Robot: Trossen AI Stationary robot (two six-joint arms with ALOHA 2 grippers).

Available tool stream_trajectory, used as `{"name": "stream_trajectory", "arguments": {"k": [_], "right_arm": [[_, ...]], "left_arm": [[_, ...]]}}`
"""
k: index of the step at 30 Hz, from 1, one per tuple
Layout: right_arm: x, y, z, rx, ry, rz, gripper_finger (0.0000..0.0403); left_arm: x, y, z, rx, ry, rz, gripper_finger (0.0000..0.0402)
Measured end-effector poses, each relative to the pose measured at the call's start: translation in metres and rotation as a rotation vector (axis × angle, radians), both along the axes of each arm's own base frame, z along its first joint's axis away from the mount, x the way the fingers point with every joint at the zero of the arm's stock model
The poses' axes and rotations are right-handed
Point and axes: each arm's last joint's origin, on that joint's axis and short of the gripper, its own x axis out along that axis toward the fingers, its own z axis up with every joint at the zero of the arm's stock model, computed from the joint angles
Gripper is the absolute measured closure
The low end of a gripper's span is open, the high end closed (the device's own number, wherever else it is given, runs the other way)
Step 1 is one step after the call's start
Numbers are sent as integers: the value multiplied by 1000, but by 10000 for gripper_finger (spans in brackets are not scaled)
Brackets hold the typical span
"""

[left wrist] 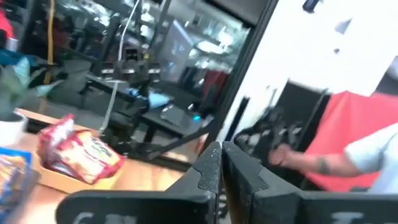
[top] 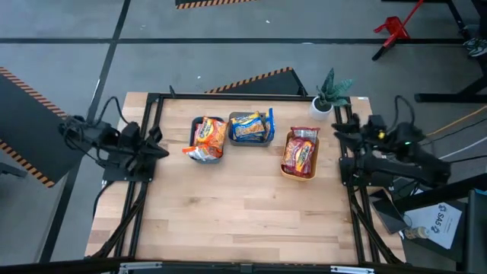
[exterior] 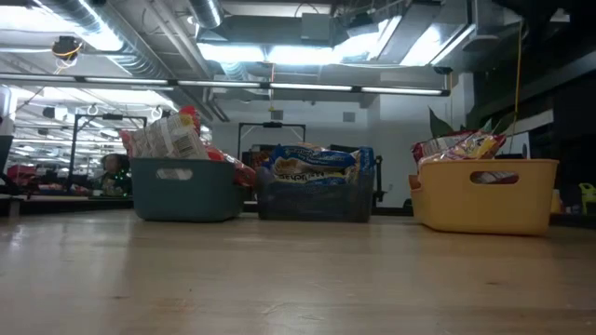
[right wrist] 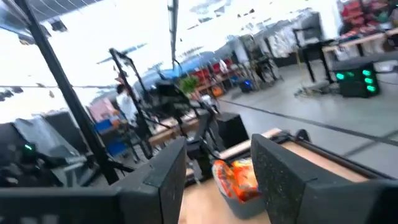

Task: Sort Maruchan noodles
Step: Return to Home Position

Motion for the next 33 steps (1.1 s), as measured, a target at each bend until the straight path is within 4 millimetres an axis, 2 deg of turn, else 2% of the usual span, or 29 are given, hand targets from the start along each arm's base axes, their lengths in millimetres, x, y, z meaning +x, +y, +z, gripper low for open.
{"name": "stream_trajectory", "arguments": {"k": [5, 10, 13, 16, 18, 26, 33], "right_arm": [[15, -3, -38, 57, -55, 20, 237], [26, -5, -61, 58, -54, 32, 237], [32, -7, -76, 78, -27, 17, 237], [35, -7, -84, 76, -36, 32, 237], [38, -8, -92, 93, -18, 39, 237], [44, -10, -116, 128, 45, -4, 237], [45, -11, -125, 133, 123, -11, 237]], "left_arm": [[-6, 2, -52, -92, -53, -31, 389], [6, -6, -76, -88, -17, -131, 395], [16, -10, -108, -88, 51, -118, 399], [20, -13, -120, -127, -51, -169, 400], [23, -14, -130, -118, 35, -157, 400], [23, -13, -130, -24, 10, -86, 389], [23, -12, -130, -24, 17, -66, 387]]}}
